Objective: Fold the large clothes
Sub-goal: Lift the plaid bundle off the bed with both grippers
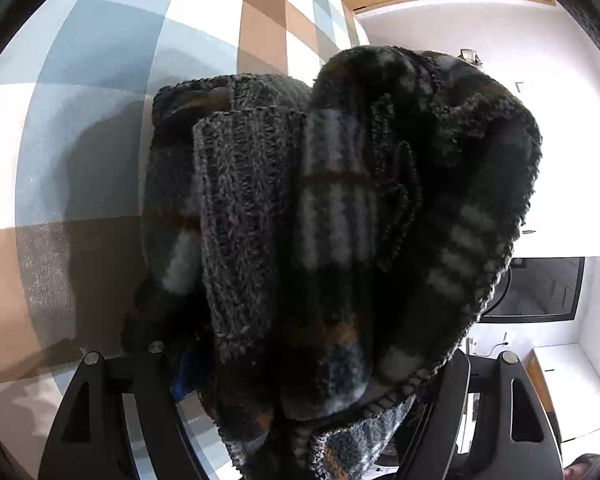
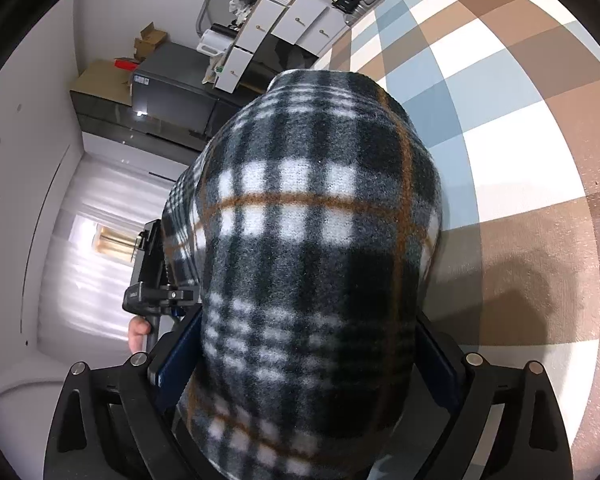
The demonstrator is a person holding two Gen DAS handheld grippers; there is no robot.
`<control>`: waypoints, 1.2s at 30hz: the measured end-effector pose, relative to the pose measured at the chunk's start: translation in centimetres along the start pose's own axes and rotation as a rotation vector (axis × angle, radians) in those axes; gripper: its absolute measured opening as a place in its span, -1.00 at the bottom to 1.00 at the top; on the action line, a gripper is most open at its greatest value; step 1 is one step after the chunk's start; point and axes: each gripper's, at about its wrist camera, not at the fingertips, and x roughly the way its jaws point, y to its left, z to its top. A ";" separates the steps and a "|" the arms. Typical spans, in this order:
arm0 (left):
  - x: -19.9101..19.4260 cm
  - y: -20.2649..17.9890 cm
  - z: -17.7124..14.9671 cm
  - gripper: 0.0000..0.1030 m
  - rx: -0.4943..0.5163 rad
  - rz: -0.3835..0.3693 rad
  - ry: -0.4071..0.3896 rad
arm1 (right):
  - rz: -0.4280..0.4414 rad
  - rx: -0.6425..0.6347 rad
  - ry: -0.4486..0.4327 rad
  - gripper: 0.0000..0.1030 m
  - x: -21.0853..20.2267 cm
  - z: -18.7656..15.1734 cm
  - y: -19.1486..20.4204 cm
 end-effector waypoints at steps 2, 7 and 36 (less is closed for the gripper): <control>0.4 -0.7 -0.2 0.44 0.016 0.006 -0.022 | 0.009 0.015 0.000 0.82 -0.1 -0.1 -0.1; 1.6 -3.8 -1.3 0.39 0.089 0.014 -0.045 | -0.017 -0.055 -0.015 0.71 -0.6 -0.7 1.2; 3.4 -10.8 -2.3 0.18 0.214 -0.059 -0.026 | 0.101 -0.021 -0.226 0.43 -11.2 -2.3 2.9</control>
